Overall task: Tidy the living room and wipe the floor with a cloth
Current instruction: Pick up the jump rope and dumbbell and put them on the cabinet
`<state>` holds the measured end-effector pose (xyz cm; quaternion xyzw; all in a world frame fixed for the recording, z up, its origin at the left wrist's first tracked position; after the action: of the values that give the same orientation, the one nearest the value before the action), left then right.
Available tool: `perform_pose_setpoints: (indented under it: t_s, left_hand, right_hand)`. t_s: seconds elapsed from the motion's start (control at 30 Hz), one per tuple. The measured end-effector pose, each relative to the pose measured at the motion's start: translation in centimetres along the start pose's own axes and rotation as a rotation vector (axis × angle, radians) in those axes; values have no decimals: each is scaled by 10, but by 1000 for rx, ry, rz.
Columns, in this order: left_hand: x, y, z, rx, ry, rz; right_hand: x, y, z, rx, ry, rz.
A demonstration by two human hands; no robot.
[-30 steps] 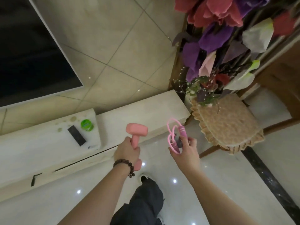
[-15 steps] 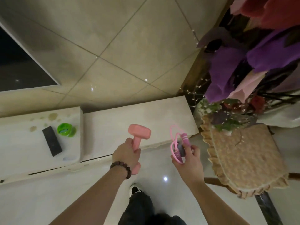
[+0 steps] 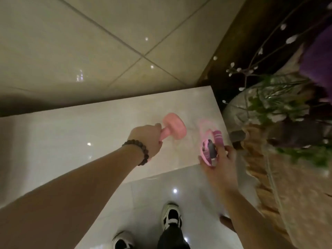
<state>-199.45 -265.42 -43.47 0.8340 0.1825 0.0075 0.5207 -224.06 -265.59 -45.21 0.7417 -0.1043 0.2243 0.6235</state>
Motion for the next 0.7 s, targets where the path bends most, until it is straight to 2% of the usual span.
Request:
perform_pose_setpoints:
  t_s: [0.2, 0.43, 0.53, 0.7]
  left_hand:
    - [-43, -12, 85, -99, -117, 87]
    - [-73, -2, 156, -157, -121, 75]
    - [-81, 2, 170, -186, -152, 114]
    - [-81, 6, 166, -258, -175, 139]
  right_hand:
    - [-51, -27, 39, 11, -39, 69]
    - [-65, -43, 72, 43, 36, 36]
    - [-62, -47, 85, 46, 91, 2]
    - [-59, -44, 87, 32, 71, 30]
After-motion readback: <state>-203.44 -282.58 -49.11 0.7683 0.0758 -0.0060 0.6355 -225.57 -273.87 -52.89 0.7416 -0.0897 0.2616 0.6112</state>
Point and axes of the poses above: each hand's wrist, its own z-axis towards the middle knuckle, its own y-axis out of the back of the hand, x = y × z, the point moved 5 cm from there along z, towards the middle knuckle, and after that the axes turned 8 degrees about y, right-handed, at the moved point
